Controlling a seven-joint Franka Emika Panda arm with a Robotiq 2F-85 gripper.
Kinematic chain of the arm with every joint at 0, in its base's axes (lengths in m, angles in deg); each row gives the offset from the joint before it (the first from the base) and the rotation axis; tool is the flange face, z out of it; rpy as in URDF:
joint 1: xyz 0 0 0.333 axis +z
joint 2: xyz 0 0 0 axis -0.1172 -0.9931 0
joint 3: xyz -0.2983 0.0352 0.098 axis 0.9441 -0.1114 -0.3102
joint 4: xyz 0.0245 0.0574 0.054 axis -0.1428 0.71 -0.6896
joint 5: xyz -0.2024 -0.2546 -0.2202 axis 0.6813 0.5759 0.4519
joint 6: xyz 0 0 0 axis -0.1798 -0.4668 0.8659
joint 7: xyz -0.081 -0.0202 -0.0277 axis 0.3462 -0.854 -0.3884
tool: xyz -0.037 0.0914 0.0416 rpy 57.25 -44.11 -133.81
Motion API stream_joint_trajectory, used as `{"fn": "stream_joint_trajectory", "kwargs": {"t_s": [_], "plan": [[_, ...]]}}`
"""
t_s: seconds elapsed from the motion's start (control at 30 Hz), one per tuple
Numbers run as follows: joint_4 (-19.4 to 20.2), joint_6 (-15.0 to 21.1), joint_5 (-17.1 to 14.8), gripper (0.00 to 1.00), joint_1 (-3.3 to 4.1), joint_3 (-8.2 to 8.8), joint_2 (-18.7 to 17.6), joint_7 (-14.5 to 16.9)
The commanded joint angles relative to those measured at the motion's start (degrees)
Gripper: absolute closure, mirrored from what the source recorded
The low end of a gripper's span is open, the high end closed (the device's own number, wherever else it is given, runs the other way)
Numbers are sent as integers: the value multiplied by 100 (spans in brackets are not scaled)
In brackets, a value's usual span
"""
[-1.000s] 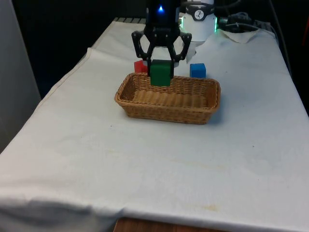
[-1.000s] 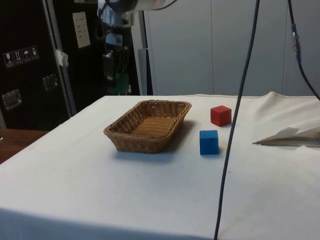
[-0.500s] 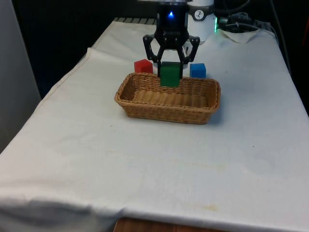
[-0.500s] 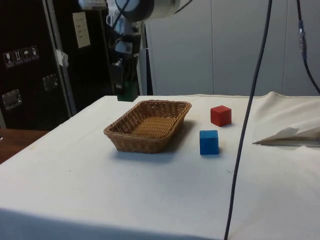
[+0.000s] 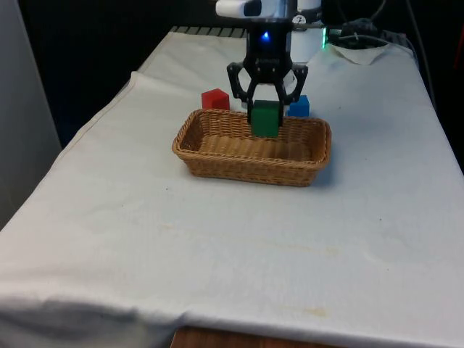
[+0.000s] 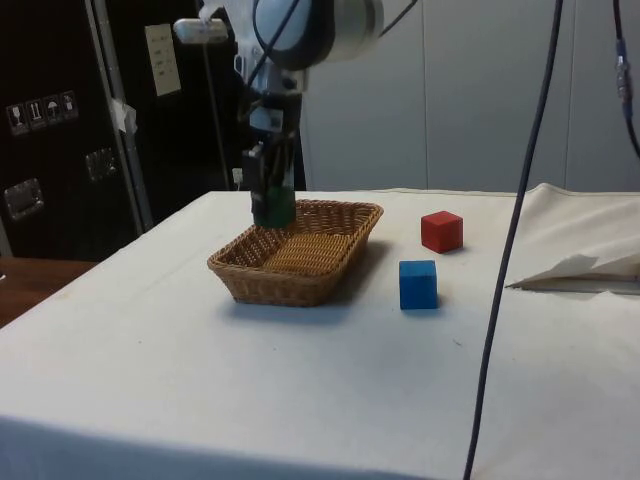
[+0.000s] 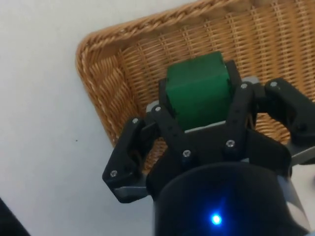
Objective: Pick up exactly two blocks and place them into the basket.
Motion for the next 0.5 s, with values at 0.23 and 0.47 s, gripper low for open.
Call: {"fn": "stream_joint_trajectory", "kwargs": {"t_s": [0.23, 0.47], "plan": [[138, 372, -46, 99, 6, -138, -292, -384], [286, 613, -80, 99, -11, -275, -470, -653]]}}
